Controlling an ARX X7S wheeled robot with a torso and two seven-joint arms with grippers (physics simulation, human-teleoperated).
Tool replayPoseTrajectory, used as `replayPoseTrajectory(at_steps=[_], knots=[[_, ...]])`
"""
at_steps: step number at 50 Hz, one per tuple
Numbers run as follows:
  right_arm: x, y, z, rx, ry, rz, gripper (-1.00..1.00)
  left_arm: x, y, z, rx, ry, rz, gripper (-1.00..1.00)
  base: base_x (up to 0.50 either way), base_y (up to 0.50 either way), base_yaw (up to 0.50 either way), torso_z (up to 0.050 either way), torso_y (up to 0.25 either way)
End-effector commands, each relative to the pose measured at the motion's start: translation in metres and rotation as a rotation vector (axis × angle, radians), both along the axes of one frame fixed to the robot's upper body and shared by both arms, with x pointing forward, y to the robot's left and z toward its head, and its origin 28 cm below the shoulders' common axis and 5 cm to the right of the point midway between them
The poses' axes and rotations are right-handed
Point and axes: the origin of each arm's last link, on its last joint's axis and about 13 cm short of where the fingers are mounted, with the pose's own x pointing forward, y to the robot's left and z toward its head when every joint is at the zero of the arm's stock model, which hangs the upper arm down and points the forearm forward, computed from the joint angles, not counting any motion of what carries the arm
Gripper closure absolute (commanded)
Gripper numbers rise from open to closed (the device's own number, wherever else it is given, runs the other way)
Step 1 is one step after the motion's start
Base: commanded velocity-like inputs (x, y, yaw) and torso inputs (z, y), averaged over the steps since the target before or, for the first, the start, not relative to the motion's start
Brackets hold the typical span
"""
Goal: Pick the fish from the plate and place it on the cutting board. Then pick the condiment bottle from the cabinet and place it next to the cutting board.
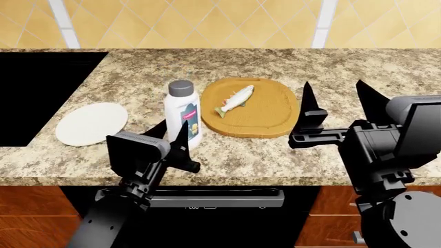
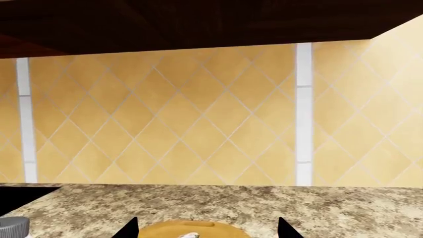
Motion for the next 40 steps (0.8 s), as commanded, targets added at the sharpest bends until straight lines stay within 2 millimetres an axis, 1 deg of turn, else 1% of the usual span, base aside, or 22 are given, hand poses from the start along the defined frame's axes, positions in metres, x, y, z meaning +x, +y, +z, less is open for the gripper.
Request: replayPoseTrajectory(at_steps=[1, 13, 14, 21, 40], knots=[[-0.0005, -0.0002, 0.0001, -0.001, -0.002, 0.001, -1.0, 0.0016, -0.0006, 0.0004, -0.016, -0.004, 0.0, 1.0, 0.0, 0.0, 0.0, 0.0, 0.0], [-0.0028, -0.0021, 0.0, -0.002, -0.002, 0.002, -1.0, 0.0014, -0.0009, -0.0017, -0.014, 0.006, 0.001, 1.0, 0.0, 0.0, 0.0, 0.0, 0.001], [-0.0029, -0.0021, 0.0001, -0.002, -0.003, 0.002, -1.0, 0.0013, -0.0009, -0.0018, -0.014, 0.007, 0.001, -1.0, 0.0, 0.0, 0.0, 0.01, 0.0], [-0.004, -0.0027, 0.0002, -0.001, -0.003, 0.002, -1.0, 0.0012, -0.0009, -0.0023, -0.013, 0.011, 0.002, -1.0, 0.0, 0.0, 0.0, 0.0, 0.0], [0.0004, 0.0007, 0.0007, -0.001, -0.003, 0.004, -1.0, 0.0013, -0.0009, -0.0007, -0.017, 0.01, 0.001, -1.0, 0.0, 0.0, 0.0, 0.0, 0.0]])
